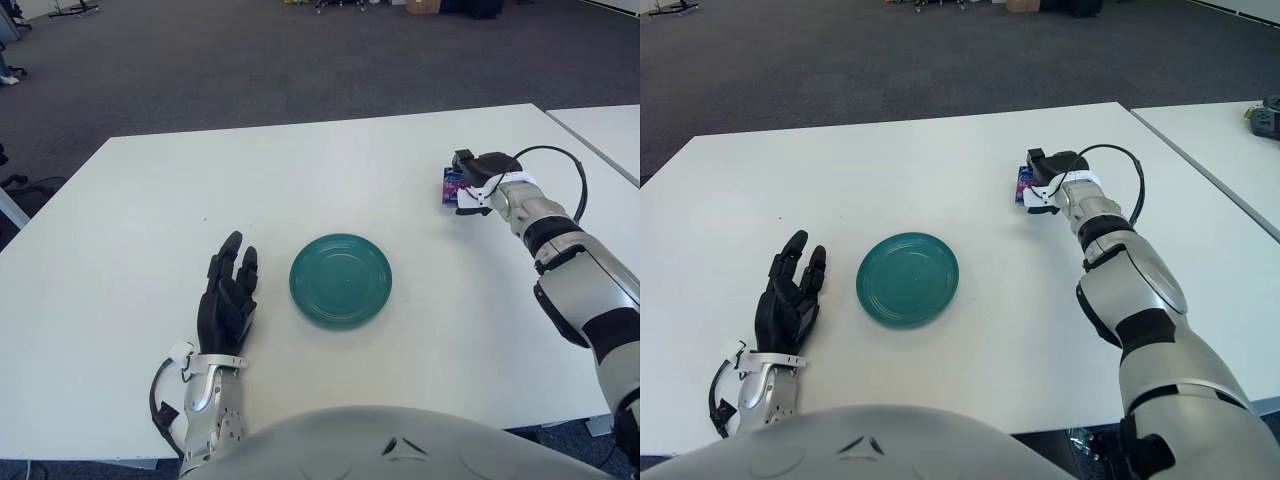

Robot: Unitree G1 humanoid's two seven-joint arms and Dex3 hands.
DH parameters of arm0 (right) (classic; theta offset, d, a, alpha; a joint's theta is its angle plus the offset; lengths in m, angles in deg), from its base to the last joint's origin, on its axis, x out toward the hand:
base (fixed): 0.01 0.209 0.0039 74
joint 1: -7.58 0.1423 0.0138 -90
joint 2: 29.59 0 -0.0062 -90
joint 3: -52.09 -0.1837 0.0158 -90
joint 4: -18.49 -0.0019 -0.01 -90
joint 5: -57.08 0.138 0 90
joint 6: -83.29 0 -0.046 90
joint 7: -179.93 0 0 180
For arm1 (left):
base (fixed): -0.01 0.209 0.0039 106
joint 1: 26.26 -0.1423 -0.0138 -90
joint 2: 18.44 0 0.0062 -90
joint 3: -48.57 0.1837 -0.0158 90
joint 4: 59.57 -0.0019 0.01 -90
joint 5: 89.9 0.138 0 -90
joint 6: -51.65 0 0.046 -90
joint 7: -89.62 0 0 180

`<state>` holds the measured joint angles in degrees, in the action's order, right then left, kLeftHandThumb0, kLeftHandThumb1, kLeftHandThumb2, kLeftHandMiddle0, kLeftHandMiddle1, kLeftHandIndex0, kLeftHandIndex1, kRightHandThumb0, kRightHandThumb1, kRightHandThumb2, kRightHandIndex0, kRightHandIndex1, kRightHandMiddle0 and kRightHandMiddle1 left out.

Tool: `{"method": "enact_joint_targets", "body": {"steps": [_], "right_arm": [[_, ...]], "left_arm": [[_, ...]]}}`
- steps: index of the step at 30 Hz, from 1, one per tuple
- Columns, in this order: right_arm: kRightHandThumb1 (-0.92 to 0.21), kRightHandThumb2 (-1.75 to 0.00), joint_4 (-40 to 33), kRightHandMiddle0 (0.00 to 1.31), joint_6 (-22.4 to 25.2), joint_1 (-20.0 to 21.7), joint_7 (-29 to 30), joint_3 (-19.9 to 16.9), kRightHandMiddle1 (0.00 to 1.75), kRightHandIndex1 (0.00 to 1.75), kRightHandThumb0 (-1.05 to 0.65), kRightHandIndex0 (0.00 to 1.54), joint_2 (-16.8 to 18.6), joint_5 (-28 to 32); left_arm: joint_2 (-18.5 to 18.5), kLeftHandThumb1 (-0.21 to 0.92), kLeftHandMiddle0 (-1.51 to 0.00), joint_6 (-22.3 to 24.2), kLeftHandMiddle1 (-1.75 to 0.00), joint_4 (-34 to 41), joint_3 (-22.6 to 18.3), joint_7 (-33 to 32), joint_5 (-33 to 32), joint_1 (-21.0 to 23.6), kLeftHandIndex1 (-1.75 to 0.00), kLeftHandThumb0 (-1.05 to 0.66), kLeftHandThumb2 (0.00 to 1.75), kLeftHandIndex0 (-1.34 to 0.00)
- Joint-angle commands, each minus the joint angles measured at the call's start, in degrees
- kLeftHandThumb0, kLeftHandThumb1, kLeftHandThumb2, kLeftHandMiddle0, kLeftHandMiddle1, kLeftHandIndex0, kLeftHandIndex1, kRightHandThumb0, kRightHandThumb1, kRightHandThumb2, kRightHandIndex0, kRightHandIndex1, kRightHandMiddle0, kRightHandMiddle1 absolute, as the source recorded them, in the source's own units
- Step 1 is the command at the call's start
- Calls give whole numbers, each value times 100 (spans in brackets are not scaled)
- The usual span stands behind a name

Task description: Put the gum into the plate.

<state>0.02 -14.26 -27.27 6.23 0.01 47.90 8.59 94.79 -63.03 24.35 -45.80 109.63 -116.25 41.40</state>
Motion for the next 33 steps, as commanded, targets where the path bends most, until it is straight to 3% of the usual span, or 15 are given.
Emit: {"method": "enact_joint_targets", "body": {"steps": [1, 23, 33], "right_arm": [[-73, -78, -364, 32, -124, 221, -156, 32, 175, 0, -38, 24, -62, -55], [-78, -72, -1662, 29, -195, 58, -885, -45, 175, 0, -38, 23, -408, -118], [-77, -72, -3357, 29, 67, -323, -1745, -220, 175, 0, -38, 23, -602, -102]], "left_arm": [[41, 92, -21, 162, -1, -371, -37, 6, 53, -19, -55, -99, 83, 0], [71, 92, -21, 213, 0, -522, -130, 165, -49, 143, -59, -99, 82, 0], [74, 92, -22, 213, -1, -574, -163, 236, -61, 207, -61, -98, 82, 0]]}}
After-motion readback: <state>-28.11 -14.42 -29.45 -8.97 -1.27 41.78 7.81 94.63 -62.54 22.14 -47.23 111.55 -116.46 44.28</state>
